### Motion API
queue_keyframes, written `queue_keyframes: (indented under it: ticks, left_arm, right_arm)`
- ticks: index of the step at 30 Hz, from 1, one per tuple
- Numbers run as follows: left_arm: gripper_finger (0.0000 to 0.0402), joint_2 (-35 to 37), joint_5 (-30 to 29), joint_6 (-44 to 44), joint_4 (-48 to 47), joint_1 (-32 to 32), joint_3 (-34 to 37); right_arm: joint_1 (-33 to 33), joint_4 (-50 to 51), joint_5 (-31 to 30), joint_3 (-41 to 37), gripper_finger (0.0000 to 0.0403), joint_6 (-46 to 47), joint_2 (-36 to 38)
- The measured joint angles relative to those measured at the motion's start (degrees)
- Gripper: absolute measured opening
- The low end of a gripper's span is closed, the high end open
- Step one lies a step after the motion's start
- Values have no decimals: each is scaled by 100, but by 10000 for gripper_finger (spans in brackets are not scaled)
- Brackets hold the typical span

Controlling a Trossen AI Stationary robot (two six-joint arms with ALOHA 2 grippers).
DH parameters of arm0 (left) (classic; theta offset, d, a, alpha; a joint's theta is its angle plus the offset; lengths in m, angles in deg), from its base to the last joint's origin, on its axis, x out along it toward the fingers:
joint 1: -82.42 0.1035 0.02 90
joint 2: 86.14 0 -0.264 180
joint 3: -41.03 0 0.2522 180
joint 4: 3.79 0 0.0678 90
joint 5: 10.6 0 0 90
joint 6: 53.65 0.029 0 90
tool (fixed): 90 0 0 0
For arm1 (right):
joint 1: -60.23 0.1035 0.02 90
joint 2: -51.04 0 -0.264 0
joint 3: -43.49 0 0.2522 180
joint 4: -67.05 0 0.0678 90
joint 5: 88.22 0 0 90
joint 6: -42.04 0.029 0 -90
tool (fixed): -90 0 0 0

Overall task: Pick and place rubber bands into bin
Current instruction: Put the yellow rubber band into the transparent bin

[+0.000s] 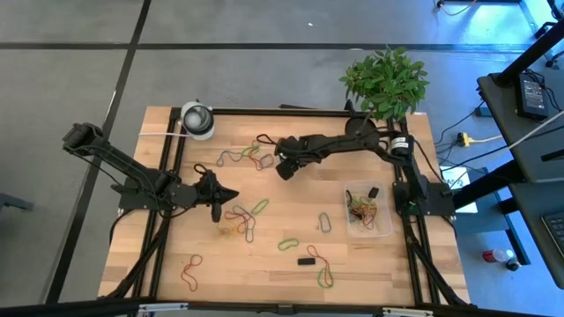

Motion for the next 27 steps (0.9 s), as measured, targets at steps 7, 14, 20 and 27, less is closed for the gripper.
queue_keyframes:
  ticks: [7, 14, 20, 27]
  left_arm:
    - [3, 0, -72, -451, 2, -1, 0]
    - [3, 0, -116, -534, 2, -1, 0]
    - [2, 0, -143, -229, 2, -1, -2]
    - [2, 2, -587, 269, 6, 50, -2]
  right_arm:
    - [-20, -43, 368, 41, 132, -686, -305]
    - [159, 22, 345, 23, 12, -1056, -241]
    - [443, 450, 664, -48, 4, -979, 299]
    - [869, 876, 518, -31, 2, -176, 1200]
